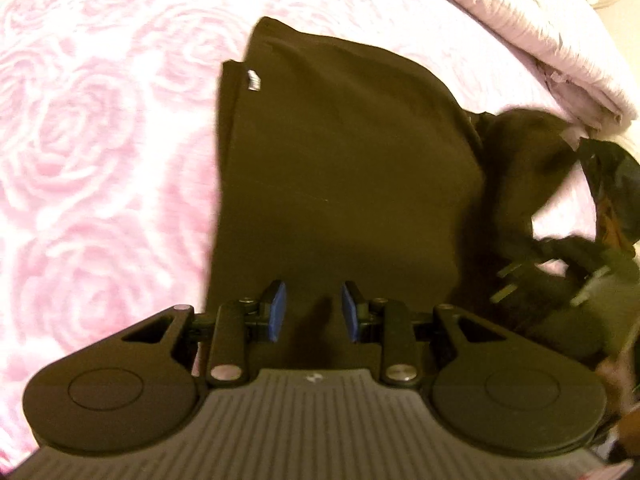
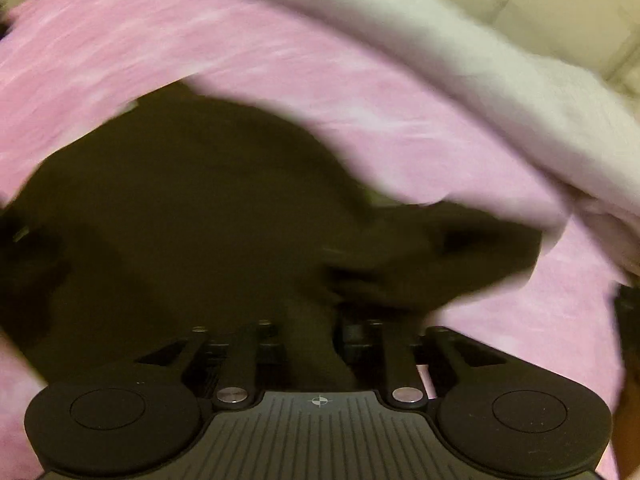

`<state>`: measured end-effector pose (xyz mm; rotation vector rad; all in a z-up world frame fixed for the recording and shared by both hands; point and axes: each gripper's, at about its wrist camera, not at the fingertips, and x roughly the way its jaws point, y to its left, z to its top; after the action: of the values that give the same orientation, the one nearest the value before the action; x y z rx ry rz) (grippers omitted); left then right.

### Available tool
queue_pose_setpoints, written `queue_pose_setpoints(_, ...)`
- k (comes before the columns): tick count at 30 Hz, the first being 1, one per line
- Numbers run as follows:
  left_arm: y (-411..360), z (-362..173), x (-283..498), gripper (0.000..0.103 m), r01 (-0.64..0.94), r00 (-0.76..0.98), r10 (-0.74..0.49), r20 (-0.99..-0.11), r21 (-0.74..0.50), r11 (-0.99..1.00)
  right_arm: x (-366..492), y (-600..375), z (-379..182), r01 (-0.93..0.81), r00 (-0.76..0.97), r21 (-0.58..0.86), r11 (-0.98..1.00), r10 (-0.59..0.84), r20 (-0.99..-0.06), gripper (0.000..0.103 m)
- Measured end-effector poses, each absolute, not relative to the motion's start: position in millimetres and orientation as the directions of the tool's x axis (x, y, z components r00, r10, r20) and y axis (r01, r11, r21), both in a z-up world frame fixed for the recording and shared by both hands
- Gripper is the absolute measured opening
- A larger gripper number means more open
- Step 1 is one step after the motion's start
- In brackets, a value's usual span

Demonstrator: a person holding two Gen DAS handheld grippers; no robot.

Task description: Fold clothes

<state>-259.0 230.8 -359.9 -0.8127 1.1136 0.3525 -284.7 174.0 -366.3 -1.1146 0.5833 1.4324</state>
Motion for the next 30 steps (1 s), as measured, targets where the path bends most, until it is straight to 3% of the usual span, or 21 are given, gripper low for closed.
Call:
queue_pose_setpoints(2, 235, -360, -265, 0.026, -0.626, 0.428, -0.135, -0.894, -0.401, 0.669, -297, 167, -376, -0.958, 0.027, -0.148, -0.244, 0.44, -0.898, 0.064)
queue_pose_setpoints(9, 224, -364, -259, 0.026, -0.582, 0.487, -0.207, -0.848, -0.492, 0.647, -224, 125, -324, -0.977, -0.192, 0.213, -0.029, 0.564, -0.803, 0.064)
queue_pose_setpoints(12, 212, -366, -243, 0.029, -0.53, 0.566, -0.293, -0.77, -0.612, 0.587, -165, 108, -320, -0.947, -0.131, 0.275, 0.164, 0.586, -0.8, 0.064)
queue_pose_setpoints(14, 208, -373, -232, 0.032, -0.505, 0.61, -0.345, -0.714, -0.685, 0.525, -127, 100, -340, -0.918, -0.054, 0.245, 0.311, 0.517, -0.854, 0.064)
queue_pose_setpoints(18, 203, -389, -211, 0.037, -0.494, 0.676, -0.373, -0.636, -0.766, 0.412, -41, 80, -386, -0.684, -0.108, 0.435, 0.586, 0.508, -0.855, 0.064)
queue_pose_setpoints(23, 206, -415, -191, 0.04, -0.507, 0.697, -0.394, -0.599, -0.8, 0.32, -13, 76, -420, -0.275, -0.233, 0.706, 0.653, 0.667, -0.707, 0.064)
queue_pose_setpoints(28, 205, -440, -178, 0.043, -0.467, 0.723, -0.464, -0.512, -0.857, 0.219, -12, 77, -432, -0.143, -0.286, 0.737, 0.66, 0.686, -0.669, 0.064)
queue_pose_setpoints(30, 204, -447, -172, 0.052, -0.44, 0.741, -0.482, -0.467, -0.881, 0.177, -15, 75, -434, -0.133, -0.299, 0.743, 0.656, 0.688, -0.661, 0.064)
